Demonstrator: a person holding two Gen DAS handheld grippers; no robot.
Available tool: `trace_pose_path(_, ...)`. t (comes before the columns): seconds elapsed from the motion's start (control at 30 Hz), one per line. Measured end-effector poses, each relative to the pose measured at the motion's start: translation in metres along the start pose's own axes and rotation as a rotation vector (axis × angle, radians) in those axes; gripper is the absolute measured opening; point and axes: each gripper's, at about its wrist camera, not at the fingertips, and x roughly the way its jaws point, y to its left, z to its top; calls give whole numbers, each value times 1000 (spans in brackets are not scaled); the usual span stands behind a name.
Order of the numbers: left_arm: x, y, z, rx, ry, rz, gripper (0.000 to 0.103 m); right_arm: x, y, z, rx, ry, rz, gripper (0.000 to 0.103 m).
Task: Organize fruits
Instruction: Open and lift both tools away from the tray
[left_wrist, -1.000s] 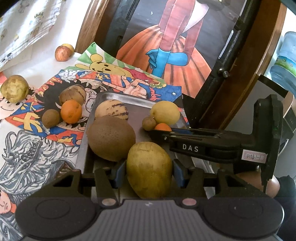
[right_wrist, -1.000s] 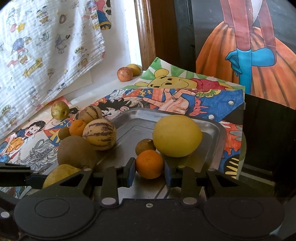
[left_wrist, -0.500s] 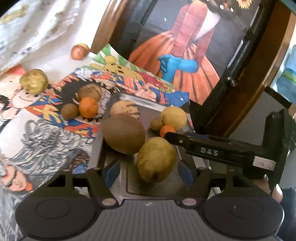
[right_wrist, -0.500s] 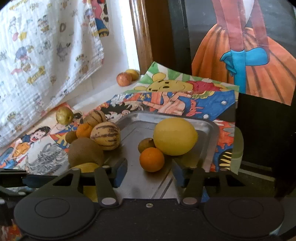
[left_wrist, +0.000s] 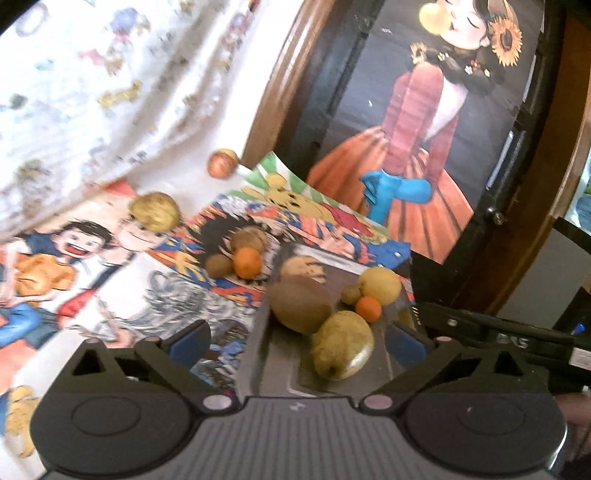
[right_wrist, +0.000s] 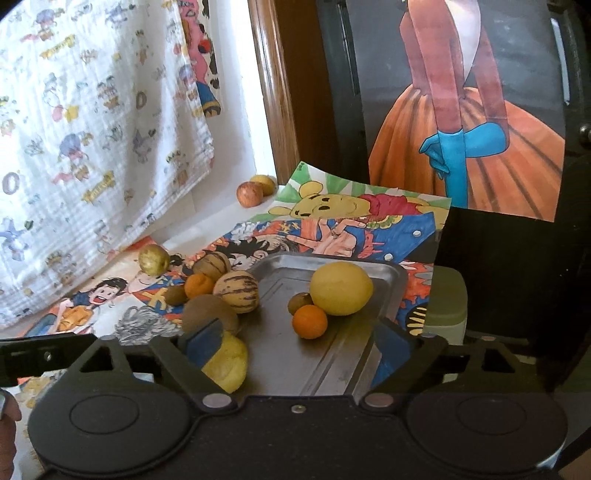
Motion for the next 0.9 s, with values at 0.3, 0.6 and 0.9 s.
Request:
trace_pose_path(0.3,-40,11,-10,10,-6,112,102,-47,28,-16,9,7,20,102)
trace_pose_path(0.6,-55,19,-28,41,69,197,102,-64,53,-45,43,119,37,102)
trace_pose_path(0.9,-70,32,-38,18,82,223,102,-65,83,-67,31,250,69,102)
